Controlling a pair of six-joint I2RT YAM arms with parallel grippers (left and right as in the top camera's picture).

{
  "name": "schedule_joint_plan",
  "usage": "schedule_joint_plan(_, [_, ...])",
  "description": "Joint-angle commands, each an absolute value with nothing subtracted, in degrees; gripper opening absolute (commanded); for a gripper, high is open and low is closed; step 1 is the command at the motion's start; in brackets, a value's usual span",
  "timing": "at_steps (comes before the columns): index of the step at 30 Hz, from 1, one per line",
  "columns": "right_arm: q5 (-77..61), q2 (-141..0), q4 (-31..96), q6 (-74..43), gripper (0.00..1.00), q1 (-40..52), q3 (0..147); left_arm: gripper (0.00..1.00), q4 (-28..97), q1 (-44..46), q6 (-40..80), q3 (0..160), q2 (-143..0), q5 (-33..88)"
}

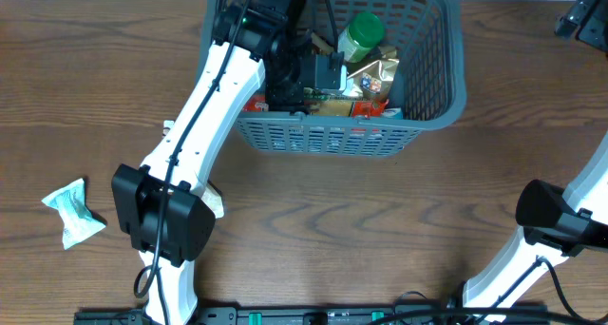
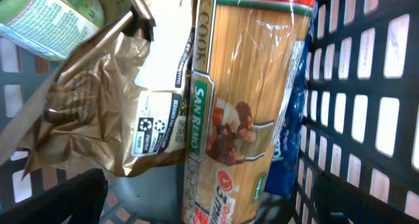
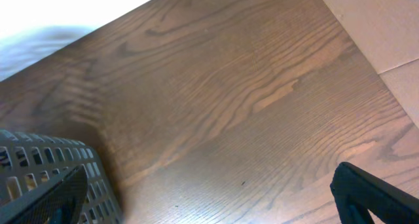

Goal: Pack container
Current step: 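Carry the spaghetti packet with the left gripper and lay it in the basket, then withdraw the left gripper from the basket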

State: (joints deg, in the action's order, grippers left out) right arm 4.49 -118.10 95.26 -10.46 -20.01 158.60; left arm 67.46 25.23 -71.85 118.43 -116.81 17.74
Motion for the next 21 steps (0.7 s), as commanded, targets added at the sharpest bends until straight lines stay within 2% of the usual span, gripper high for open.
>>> schedule_joint_plan(1, [4.47, -118.41, 95.2, -9.28, 0.99, -20.38, 158.52, 0.98, 67.0, 25.36, -70.61, 119.39, -115.04, 14.31])
schedule_joint_plan(5, [4.47, -118.41, 95.39, -9.15, 0.99, -20.38, 158.52, 0.98, 59.44, 25.17, -57.6, 119.39, -113.23, 3.66])
schedule_joint_plan(10, [4.45, -118.41, 95.42, -9.1, 0.99, -20.38, 158.52, 0.98, 54.39, 23.97, -53.91, 119.57, -108.36, 1.45])
schedule_joint_plan(13, [4.47, -118.41, 95.44, -9.1, 0.99, -20.38, 158.52, 0.98, 53.23, 22.48, -44.29, 119.57, -103.98, -2.39])
schedule_joint_plan(17, [4.45, -118.41, 95.53, -8.86, 0.99, -20.38, 158.52, 0.98, 56.88, 18.9, -27.81, 119.57, -96.9, -10.24])
schedule_joint_plan(21, [4.38, -118.41, 95.64, -8.86, 0.99, -20.38, 158.52, 0.98, 66.74, 12.03, -13.06, 119.55, -89.65, -10.07])
